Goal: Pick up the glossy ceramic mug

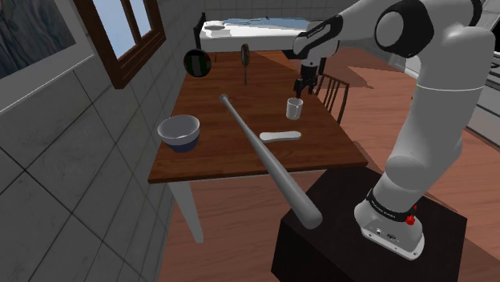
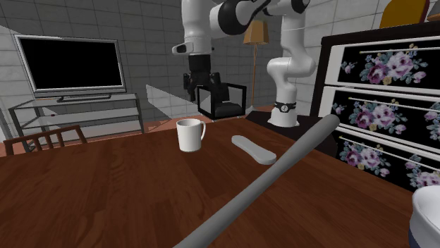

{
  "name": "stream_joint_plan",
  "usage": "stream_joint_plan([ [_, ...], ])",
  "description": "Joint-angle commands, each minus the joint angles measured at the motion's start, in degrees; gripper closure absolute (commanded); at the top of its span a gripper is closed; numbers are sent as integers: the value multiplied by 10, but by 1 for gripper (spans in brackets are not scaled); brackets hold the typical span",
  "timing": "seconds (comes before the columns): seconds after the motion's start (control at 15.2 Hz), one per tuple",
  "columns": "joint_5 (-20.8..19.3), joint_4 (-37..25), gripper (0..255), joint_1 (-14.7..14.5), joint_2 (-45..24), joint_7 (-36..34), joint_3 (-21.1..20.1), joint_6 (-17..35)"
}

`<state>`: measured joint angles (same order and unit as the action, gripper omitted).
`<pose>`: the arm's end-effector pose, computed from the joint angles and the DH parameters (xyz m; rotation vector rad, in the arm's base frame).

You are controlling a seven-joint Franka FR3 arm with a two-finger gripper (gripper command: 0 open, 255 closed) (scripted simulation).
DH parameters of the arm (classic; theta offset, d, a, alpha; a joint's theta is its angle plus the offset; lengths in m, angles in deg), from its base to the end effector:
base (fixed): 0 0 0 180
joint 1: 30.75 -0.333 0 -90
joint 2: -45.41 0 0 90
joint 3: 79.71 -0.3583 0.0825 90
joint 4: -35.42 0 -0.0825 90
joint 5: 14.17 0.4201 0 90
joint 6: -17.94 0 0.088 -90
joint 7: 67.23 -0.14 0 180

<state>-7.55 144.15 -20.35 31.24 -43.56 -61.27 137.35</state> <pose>0.5728 -0.2956 0.3637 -3.0935 0.2201 0.0497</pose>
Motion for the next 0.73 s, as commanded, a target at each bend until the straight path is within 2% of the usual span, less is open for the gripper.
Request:
stream_joint_plan([
  [0.0, 18, -43, 0, 12, -44, 16, 0, -4],
  [0.4, 62, -188, 0, 60, -181, 52, -11, -24],
  [0.66, 67, -179, 0, 62, -196, 55, -14, -1],
])
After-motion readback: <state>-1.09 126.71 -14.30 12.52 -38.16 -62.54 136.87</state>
